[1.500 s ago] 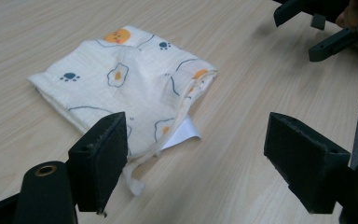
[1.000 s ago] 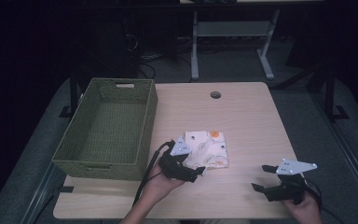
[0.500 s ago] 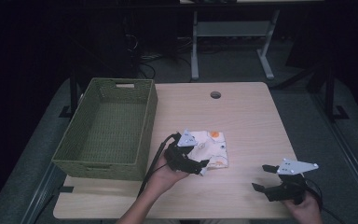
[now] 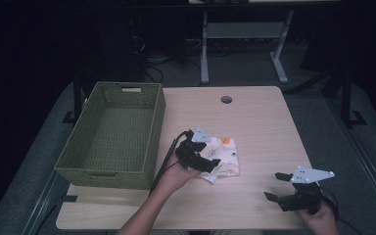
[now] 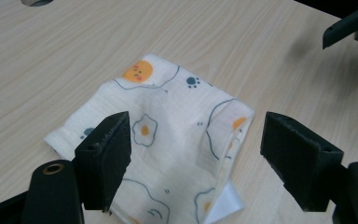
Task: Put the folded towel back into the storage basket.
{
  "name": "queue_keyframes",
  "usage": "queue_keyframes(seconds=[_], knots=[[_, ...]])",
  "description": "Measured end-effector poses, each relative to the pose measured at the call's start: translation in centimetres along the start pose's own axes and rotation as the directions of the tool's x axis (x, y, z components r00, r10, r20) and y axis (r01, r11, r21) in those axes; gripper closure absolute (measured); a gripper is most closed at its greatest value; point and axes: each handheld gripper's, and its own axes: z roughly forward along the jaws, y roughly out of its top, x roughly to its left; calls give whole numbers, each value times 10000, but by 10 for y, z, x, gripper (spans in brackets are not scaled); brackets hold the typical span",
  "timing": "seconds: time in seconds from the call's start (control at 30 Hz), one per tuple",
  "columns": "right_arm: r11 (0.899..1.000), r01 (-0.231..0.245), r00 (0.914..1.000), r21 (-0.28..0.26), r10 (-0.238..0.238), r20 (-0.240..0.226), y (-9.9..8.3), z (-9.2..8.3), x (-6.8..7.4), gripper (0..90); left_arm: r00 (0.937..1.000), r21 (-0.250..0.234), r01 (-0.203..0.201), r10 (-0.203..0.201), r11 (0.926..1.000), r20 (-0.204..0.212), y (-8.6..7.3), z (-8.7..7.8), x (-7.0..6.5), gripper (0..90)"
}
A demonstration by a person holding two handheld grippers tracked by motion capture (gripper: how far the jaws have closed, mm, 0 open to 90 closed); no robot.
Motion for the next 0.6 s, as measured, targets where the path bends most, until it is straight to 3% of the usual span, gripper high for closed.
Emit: queue_keyframes(seconds=[0.23,0.27,0.6], knots=[[10000,-3,10000,-51,3,23,0,-1,-1,182,9995,190,250,-253,9995,165,7,16,7,276],[10000,23,10000,-57,-23,23,0,-2,-1,182,9993,417,313,-320,9986,182,7,23,9,279],[9999,10,10000,-110,-10,-8,0,-2,-2,182,9983,963,549,-565,9938,139,6,49,17,305]])
